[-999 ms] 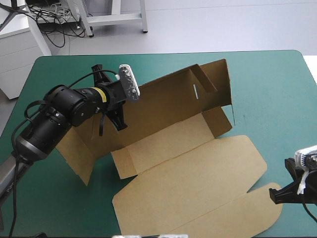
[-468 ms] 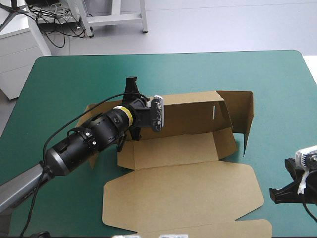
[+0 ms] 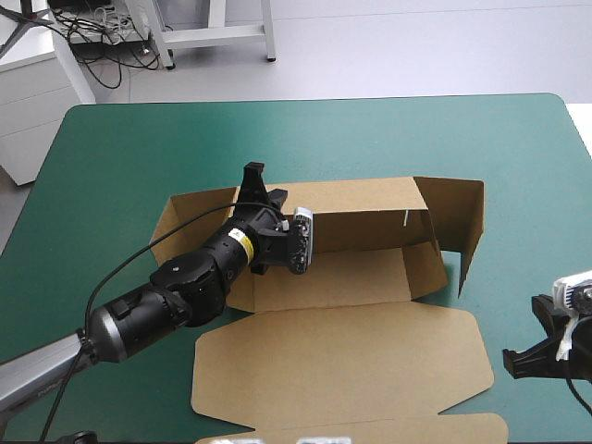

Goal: Fold the box

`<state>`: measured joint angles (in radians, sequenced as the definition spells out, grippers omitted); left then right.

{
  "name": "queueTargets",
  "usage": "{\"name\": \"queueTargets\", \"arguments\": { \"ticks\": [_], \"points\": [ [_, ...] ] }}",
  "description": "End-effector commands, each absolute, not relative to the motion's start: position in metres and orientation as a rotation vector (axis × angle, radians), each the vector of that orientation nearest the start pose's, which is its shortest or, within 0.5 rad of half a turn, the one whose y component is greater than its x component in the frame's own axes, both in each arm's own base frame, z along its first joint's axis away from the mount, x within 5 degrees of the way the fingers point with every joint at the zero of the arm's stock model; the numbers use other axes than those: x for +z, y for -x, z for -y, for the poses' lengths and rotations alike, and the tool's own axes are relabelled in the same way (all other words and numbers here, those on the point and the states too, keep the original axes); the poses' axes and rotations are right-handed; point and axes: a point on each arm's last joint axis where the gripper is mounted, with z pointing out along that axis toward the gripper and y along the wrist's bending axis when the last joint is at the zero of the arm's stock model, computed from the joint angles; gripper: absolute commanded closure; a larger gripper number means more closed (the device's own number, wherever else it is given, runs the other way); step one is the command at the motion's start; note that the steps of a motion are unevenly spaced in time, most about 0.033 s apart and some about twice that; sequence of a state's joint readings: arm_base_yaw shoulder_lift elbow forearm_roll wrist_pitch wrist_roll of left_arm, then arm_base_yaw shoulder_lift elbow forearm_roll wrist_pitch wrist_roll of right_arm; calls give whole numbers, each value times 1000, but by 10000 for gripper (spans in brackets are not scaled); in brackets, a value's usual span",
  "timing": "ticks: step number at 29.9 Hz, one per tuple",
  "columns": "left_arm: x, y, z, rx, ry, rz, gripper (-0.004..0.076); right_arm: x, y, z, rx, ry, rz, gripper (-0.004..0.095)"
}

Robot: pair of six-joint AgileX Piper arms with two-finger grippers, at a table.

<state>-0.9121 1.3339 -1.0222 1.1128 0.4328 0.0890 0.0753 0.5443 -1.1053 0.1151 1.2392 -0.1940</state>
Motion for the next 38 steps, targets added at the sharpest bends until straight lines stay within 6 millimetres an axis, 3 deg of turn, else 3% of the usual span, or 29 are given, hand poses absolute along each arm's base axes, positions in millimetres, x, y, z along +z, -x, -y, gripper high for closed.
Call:
{"name": "queueTargets", "arguments": {
  "ticks": [1,5,10,13,17,20,27,38],
  "points": [
    [349,-199,207,538,-1518,-1149,734,433,-42,-12,67,271,-2045,928],
    [334,-198,204,552,-1530,-1146,734,436,-44,-13,67,264,-2011,928],
    [330,-198,203,529,-1492,-1184,734,436,-51,-13,68,263,-2023,887],
    [330,-197,204,516,-1487,-1186,734,435,-58,-13,70,264,-2042,724],
    [330,-197,204,527,-1492,-1173,734,439,-70,-13,61,258,-2056,327],
    [330,-197,204,527,-1494,-1170,734,450,-79,-14,62,255,-2052,144],
    [332,-198,204,563,-1509,-1126,734,477,-117,-17,93,211,-2066,144],
    [332,-198,204,543,-1485,-1154,734,493,-226,-25,127,191,-2206,145]
  ]
}}
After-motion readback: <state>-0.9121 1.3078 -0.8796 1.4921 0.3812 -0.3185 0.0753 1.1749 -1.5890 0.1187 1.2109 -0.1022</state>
